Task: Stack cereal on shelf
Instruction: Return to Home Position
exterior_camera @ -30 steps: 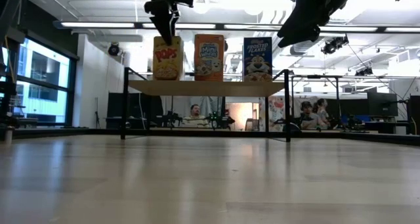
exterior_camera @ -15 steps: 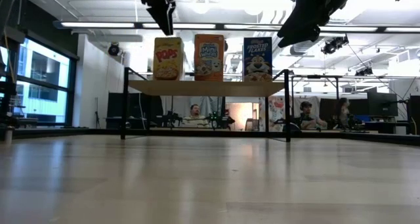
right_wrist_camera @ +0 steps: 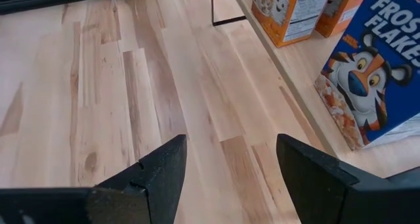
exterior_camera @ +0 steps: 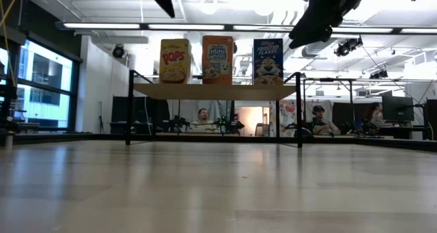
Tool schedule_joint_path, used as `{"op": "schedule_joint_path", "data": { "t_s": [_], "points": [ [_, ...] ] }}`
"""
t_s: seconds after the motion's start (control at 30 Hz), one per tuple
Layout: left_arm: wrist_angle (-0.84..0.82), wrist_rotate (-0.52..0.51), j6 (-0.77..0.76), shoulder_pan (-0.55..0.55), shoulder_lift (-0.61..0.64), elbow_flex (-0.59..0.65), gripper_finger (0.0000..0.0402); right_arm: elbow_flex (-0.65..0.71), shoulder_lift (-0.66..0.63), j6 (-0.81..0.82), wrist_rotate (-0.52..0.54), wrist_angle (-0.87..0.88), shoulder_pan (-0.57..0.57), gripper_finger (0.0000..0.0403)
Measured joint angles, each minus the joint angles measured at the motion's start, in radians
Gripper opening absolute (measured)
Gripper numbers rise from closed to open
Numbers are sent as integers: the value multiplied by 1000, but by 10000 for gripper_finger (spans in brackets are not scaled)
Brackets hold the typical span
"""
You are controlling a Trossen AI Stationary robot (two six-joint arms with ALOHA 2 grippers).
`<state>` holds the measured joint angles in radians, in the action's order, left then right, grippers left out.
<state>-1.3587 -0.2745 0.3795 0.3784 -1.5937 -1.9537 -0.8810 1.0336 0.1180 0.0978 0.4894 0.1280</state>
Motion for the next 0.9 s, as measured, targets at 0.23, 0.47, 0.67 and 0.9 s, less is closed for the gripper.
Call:
{"op": "schedule_joint_path", "data": {
  "t_s": [0.23, 0.47, 0.67, 0.9],
  "points": [
    [0, 247, -104, -32, 111, 0, 246, 0, -27, -37, 2, -2, 0, 229],
    [13, 269, -185, -104, 232, 13, 246, 10, -121, -73, 6, -15, -40, 229],
    [130, 249, -242, -169, 377, 171, 246, 170, -287, -52, 7, -122, -89, 229],
    [265, 158, -314, -227, 549, 442, 246, 373, -514, -10, 7, -226, -121, 229]
  ]
}}
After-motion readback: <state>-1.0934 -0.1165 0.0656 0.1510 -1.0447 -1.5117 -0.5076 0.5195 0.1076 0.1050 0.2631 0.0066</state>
